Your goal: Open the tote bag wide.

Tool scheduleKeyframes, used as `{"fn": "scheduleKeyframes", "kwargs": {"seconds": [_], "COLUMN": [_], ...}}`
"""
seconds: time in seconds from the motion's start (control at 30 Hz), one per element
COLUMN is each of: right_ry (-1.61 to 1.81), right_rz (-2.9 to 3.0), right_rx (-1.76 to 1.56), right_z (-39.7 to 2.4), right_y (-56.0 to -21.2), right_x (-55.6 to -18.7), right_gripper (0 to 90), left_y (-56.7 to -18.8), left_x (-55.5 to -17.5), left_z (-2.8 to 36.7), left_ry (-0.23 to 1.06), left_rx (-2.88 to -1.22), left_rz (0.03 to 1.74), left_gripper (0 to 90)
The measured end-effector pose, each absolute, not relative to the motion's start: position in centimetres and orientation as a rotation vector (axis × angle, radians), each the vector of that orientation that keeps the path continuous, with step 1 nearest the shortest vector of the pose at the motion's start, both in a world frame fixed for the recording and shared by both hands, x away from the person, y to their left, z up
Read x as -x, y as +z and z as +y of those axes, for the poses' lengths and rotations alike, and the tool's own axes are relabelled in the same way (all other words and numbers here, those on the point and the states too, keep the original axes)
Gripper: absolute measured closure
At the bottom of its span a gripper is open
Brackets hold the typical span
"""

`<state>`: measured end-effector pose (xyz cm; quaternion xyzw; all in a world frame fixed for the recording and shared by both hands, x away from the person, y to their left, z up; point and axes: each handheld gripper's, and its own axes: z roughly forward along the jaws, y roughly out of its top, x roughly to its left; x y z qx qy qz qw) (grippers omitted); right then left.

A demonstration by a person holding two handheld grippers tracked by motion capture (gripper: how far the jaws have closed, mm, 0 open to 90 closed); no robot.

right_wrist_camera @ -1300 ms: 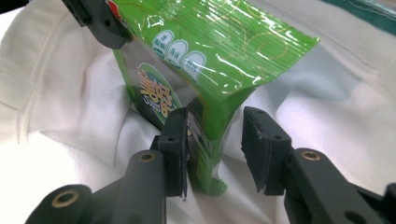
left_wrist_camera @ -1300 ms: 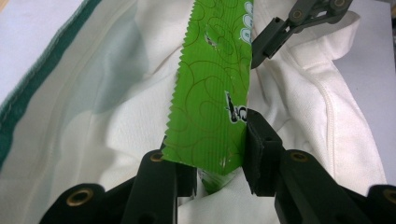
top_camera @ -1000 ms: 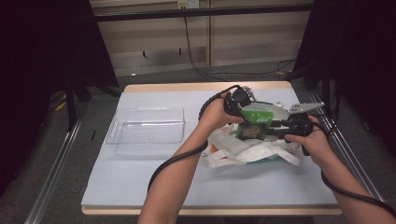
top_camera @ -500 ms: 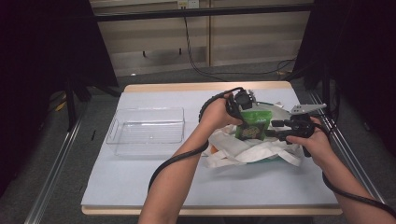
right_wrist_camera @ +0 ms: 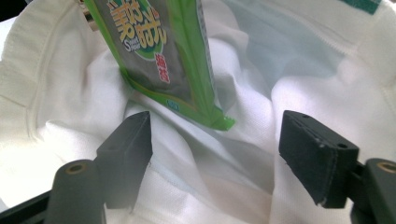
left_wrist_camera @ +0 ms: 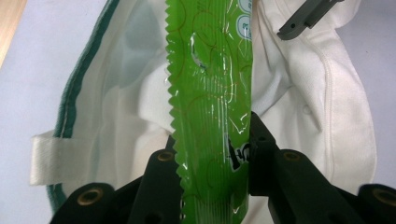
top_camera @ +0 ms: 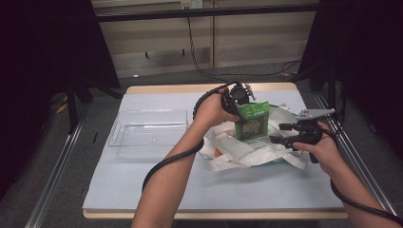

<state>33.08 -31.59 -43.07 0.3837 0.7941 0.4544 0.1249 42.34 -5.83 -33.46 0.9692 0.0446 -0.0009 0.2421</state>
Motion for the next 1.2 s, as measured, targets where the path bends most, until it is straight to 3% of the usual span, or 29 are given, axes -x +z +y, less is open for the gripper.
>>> {"fn": "scheduleKeyframes", "kwargs": {"seconds": [0.37, 1.2], "right_ry": [1.324, 1.361], "right_rz": [2.303, 2.346], "right_rx": [-1.149, -1.109], "right_z": [-31.7, -29.9], "right_y": [-43.0, -41.9], "right_x": [-32.6, -30.9], "right_gripper": [16.0, 2.8], "left_y": [-31.4, -26.1], "left_x": [-43.1, -43.2], "left_z": [-5.1, -3.0], "left_ry": [-0.021, -0.044], "left_rx": [-2.569, -2.612], "left_rz": [0.193, 0.174], "left_gripper": [73.2, 73.5]}}
